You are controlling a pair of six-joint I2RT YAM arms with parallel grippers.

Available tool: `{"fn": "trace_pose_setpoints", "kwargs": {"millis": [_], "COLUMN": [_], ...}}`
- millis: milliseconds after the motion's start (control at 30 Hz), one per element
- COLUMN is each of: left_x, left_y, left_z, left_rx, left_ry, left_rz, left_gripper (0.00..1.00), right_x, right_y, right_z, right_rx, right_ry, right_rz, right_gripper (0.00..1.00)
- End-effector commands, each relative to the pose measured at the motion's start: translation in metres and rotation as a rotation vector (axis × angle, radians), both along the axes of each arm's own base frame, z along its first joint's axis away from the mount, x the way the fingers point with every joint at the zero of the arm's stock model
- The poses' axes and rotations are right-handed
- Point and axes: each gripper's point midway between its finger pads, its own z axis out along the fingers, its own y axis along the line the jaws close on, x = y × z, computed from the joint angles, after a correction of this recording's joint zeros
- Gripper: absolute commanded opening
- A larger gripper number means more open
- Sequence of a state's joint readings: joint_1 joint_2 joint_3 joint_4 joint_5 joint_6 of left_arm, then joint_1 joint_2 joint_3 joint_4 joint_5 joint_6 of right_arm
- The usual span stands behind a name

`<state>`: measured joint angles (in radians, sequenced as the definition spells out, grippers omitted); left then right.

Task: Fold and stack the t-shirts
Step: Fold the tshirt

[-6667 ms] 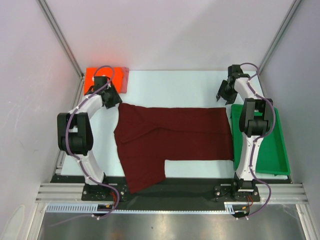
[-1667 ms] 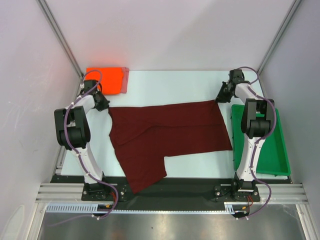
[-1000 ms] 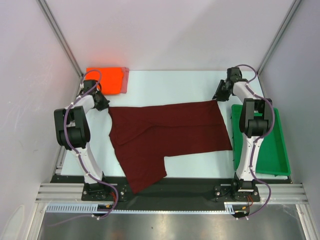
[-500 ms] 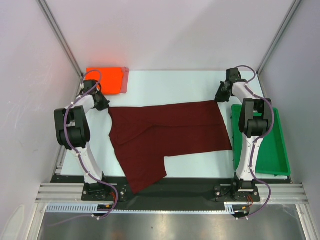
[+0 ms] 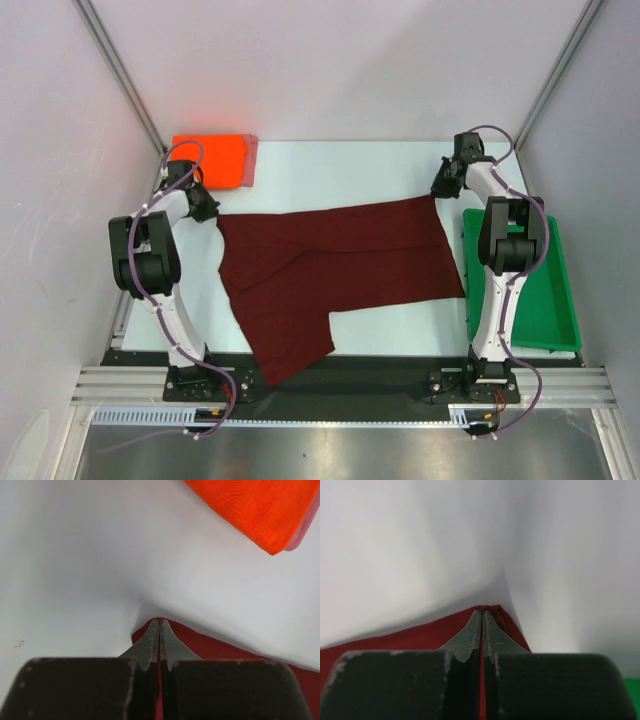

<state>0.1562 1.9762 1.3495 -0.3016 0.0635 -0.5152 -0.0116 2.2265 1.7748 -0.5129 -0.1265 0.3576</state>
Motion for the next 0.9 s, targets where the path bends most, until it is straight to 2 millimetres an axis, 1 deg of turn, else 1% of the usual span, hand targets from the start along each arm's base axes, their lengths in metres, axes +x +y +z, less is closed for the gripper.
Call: {"fn": "trace_pose_setpoints", "kwargs": {"millis": [0,33,133,167,200,233,267,300,333,367,400,433,467,500,533,567,600,633,667,700,733,767,800,833,867], "left_x": [0.016,0.016,0.018,0.018,0.019,0.019,0.014,0.016,0.014,0.008,0.005,0.001,-0.007,-0.012,-0.017,-0.028,-0.032,-0.037,-0.044,-0.046,-0.048,-0.052,-0.056,-0.050,-0.059], "left_y": [0.013,0.013,0.014,0.014,0.012,0.012,0.011,0.013,0.014,0.014,0.022,0.023,0.024,0.026,0.027,0.027,0.018,0.016,0.008,-0.014,-0.032,-0.049,-0.085,-0.110,-0.123], "left_z": [0.014,0.013,0.012,0.010,0.009,0.008,0.001,0.005,0.005,0.007,0.018,0.025,0.029,0.045,0.052,0.055,0.063,0.080,0.083,0.088,0.104,0.099,0.106,0.112,0.100], "left_rx": [0.020,0.020,0.020,0.015,0.013,0.011,0.005,0.015,0.025,0.036,0.101,0.133,0.163,0.213,0.244,0.271,0.295,0.329,0.338,0.342,0.322,0.292,0.205,0.134,0.088], "left_ry": [-0.052,-0.048,-0.048,-0.045,-0.041,-0.037,-0.002,0.000,0.012,0.038,0.037,0.038,0.062,0.048,0.054,0.087,0.084,0.056,0.052,0.026,-0.033,-0.055,-0.109,-0.185,-0.180], "left_rz": [0.023,0.027,0.037,0.037,0.033,0.032,0.031,0.037,0.043,0.049,0.079,0.081,0.091,0.108,0.114,0.116,0.097,0.080,0.051,-0.011,-0.081,-0.141,-0.270,-0.351,-0.405], "left_gripper": [0.00,0.00,0.01,0.01,0.00,0.00,0.01,0.11,0.20,0.30,0.53,0.60,0.69,0.79,0.82,0.85,0.86,0.86,0.85,0.81,0.79,0.77,0.72,0.68,0.65], "right_x": [0.031,0.030,0.033,0.034,0.034,0.034,0.034,0.033,0.032,0.030,0.029,0.023,0.021,0.020,0.011,0.007,0.006,-0.006,-0.010,-0.015,-0.024,-0.031,-0.044,-0.051,-0.059], "right_y": [-0.015,-0.016,-0.016,-0.016,-0.016,-0.015,-0.015,-0.016,-0.018,-0.017,-0.015,-0.015,-0.016,-0.017,-0.025,-0.029,-0.033,-0.032,-0.021,-0.018,-0.014,-0.005,-0.001,0.005,0.017], "right_z": [0.034,0.025,0.018,0.011,0.009,0.006,0.008,0.003,0.005,0.010,0.018,0.021,0.028,0.043,0.046,0.052,0.063,0.069,0.074,0.081,0.089,0.095,0.102,0.108,0.114], "right_rx": [-0.003,-0.005,-0.001,0.001,0.004,0.008,0.006,0.008,-0.003,-0.003,-0.011,-0.055,-0.081,-0.096,-0.135,-0.149,-0.165,-0.168,-0.176,-0.176,-0.176,-0.179,-0.179,-0.173,-0.157], "right_ry": [-0.117,-0.099,-0.098,-0.088,-0.082,-0.071,-0.060,-0.040,-0.032,-0.016,-0.019,0.004,0.006,-0.010,0.020,0.030,0.025,0.065,0.071,0.073,0.086,0.091,0.101,0.094,0.090], "right_rz": [-0.006,-0.004,0.010,0.016,0.018,0.018,0.013,0.001,-0.015,-0.020,-0.020,-0.030,-0.040,-0.054,-0.094,-0.121,-0.147,-0.165,-0.148,-0.147,-0.137,-0.119,-0.101,-0.081,-0.047], "right_gripper": [0.00,0.00,0.00,0.00,0.00,0.13,0.22,0.35,0.44,0.49,0.54,0.57,0.61,0.63,0.64,0.68,0.73,0.73,0.74,0.76,0.77,0.77,0.77,0.77,0.77]}}
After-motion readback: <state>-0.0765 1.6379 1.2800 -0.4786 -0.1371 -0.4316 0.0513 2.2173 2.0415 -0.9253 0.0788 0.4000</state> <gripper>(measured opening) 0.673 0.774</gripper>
